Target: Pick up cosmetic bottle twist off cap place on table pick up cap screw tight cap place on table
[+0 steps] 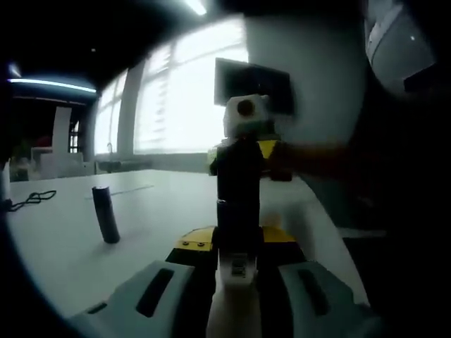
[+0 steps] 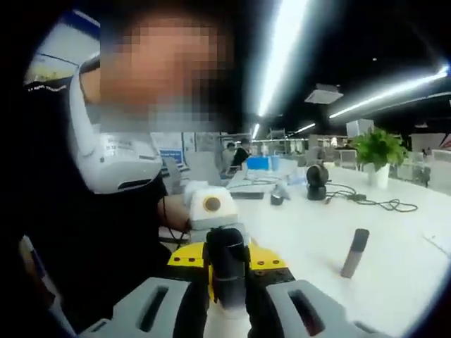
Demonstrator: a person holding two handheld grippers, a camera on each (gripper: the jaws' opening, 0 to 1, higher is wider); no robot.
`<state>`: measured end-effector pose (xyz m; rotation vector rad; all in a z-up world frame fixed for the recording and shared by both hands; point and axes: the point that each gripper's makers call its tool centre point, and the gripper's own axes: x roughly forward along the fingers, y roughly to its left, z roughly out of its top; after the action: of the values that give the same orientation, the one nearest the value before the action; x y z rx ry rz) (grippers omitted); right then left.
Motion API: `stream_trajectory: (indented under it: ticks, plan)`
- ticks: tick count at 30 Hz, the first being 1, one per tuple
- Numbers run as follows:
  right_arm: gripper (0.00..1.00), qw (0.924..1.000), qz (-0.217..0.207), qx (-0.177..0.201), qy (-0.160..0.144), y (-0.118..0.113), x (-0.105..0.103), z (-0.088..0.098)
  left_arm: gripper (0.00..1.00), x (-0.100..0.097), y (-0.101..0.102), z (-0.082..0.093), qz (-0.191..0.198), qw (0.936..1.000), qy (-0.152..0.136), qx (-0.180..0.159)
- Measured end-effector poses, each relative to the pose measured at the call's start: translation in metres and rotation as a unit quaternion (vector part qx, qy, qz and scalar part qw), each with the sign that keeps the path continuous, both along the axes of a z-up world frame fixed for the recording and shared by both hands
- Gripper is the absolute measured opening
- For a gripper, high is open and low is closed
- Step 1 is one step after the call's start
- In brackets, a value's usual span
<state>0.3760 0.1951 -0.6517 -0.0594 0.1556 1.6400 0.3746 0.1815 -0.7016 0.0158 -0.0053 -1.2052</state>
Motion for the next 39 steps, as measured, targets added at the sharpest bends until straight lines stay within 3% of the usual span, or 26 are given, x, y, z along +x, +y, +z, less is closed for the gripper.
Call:
stream_trajectory:
  ticks: [10, 12, 18, 25, 28, 34, 39]
  plan:
    - [0.13, 0.9939, -0.107, -0.016, -0.021, -0.0013, 0.0009, -0.0002, 0.11, 0.001, -0.0002, 0.0002, 0.006, 1.0, -0.004, 0.002]
    - [0.13, 0.9903, -0.137, -0.02, -0.015, -0.0018, 0.0008, -0.0005, 0.11, 0.001, -0.0002, 0.0002, 0.007, 1.0, -0.006, 0.003]
    - [0.13, 0.9763, -0.211, -0.023, -0.044, 0.0002, -0.0045, 0.0006, 0.11, 0.0012, 0.0003, 0.0004, 0.008, 0.9999, -0.01, 0.005]
    - [0.13, 0.9559, -0.292, 0.004, -0.03, -0.0018, -0.0048, -0.0004, 0.11, 0.0009, 0.0, 0.0002, 0.009, 0.9999, -0.013, 0.006]
    - [0.13, 0.9433, -0.33, -0.001, -0.038, -0.0007, -0.0035, -0.0006, 0.11, 0.0017, 0.0007, 0.0, 0.011, 0.9999, -0.01, 0.006]
    - [0.13, 0.925, -0.378, -0.003, -0.034, -0.0025, -0.0023, -0.0011, 0.11, 0.002, 0.001, -0.0002, 0.013, 0.9998, -0.011, 0.007]
    - [0.13, 0.8944, -0.446, 0.006, -0.036, -0.0056, -0.0005, -0.0013, 0.11, 0.0029, 0.0018, -0.0002, 0.016, 0.9998, -0.01, 0.007]
